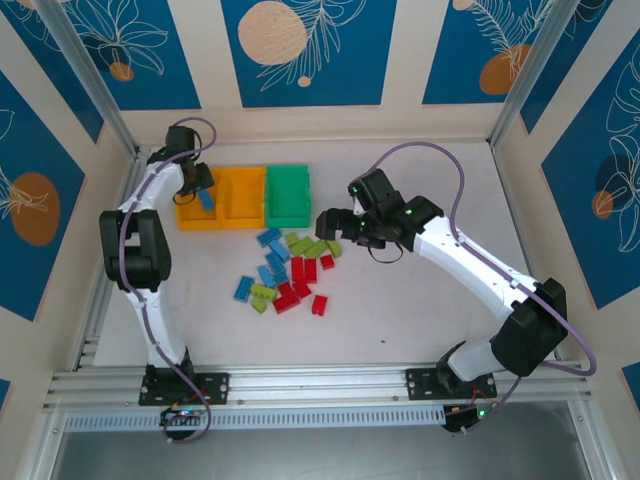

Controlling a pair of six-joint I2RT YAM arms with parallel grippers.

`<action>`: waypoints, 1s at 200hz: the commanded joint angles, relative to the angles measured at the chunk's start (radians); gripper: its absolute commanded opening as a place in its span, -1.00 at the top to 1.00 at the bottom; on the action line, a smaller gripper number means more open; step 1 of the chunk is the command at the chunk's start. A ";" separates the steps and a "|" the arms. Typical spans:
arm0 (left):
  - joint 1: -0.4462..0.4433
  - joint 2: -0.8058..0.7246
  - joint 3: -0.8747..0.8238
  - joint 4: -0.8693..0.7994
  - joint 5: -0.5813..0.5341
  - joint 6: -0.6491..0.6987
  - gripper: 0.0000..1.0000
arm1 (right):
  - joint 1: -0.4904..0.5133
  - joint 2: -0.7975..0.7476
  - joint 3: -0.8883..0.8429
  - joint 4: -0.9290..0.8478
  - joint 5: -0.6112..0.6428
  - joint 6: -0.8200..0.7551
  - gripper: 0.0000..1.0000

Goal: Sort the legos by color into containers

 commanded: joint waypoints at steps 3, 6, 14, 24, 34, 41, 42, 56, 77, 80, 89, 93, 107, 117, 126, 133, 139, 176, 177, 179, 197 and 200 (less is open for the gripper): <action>0.002 -0.141 -0.025 -0.014 0.052 0.006 0.06 | -0.016 0.035 -0.029 0.019 0.077 -0.066 -0.99; 0.000 -0.161 -0.041 -0.007 0.057 0.005 0.05 | -0.020 0.041 -0.029 0.023 0.079 -0.072 -0.99; -0.004 -0.209 -0.080 0.003 0.068 0.001 0.05 | -0.030 0.068 -0.025 0.026 0.079 -0.089 -0.99; -0.009 -0.272 -0.122 -0.003 0.086 -0.005 0.08 | -0.039 0.103 -0.013 0.034 0.057 -0.109 -0.96; -0.021 -0.350 -0.179 0.006 0.118 -0.008 0.10 | -0.043 0.139 -0.008 0.055 0.027 -0.135 -0.92; -0.037 -0.406 -0.223 0.018 0.144 -0.003 0.12 | -0.043 0.167 -0.002 0.064 0.015 -0.148 -0.90; -0.039 -0.416 -0.229 0.019 0.148 -0.002 0.12 | -0.043 0.171 -0.001 0.065 0.013 -0.149 -0.90; -0.088 -0.529 -0.301 0.021 0.184 0.027 0.13 | -0.045 0.229 0.012 0.079 0.003 -0.169 -0.74; -0.196 -0.673 -0.402 0.003 0.203 0.094 0.14 | -0.046 0.320 0.029 0.117 0.009 -0.191 -0.52; -0.212 -0.689 -0.415 0.001 0.207 0.103 0.14 | -0.046 0.332 0.032 0.121 0.010 -0.193 -0.50; -0.263 -0.738 -0.456 -0.008 0.224 0.123 0.13 | -0.048 0.367 0.043 0.136 0.005 -0.202 -0.46; -0.282 -0.754 -0.474 -0.012 0.231 0.134 0.13 | -0.047 0.385 0.047 0.144 0.003 -0.207 -0.45; -0.348 -0.800 -0.523 -0.043 0.231 0.151 0.13 | -0.048 0.436 0.060 0.167 0.005 -0.215 -0.40; -0.382 -0.828 -0.557 -0.062 0.220 0.156 0.13 | -0.048 0.470 0.076 0.174 0.004 -0.224 -0.32; -0.406 -0.850 -0.588 -0.065 0.212 0.155 0.13 | -0.048 0.499 0.090 0.174 0.016 -0.229 -0.26; -0.421 -0.867 -0.609 -0.064 0.216 0.155 0.11 | -0.049 0.517 0.097 0.177 0.028 -0.233 -0.19; -0.430 -0.880 -0.624 -0.063 0.225 0.156 0.09 | -0.048 0.528 0.098 0.185 0.041 -0.237 -0.15; -0.452 -0.922 -0.694 -0.002 0.354 0.175 -0.07 | -0.051 0.556 0.083 0.230 0.092 -0.282 0.28; -0.452 -0.922 -0.694 -0.001 0.358 0.176 -0.07 | -0.052 0.557 0.083 0.231 0.092 -0.282 0.29; -0.452 -0.921 -0.695 0.000 0.366 0.177 -0.08 | -0.052 0.557 0.084 0.227 0.092 -0.284 0.32; -0.452 -0.924 -0.691 0.002 0.416 0.187 -0.20 | -0.054 0.531 0.083 0.217 0.093 -0.289 0.51; -0.452 -0.927 -0.691 0.003 0.421 0.187 -0.23 | -0.054 0.522 0.082 0.216 0.097 -0.289 0.52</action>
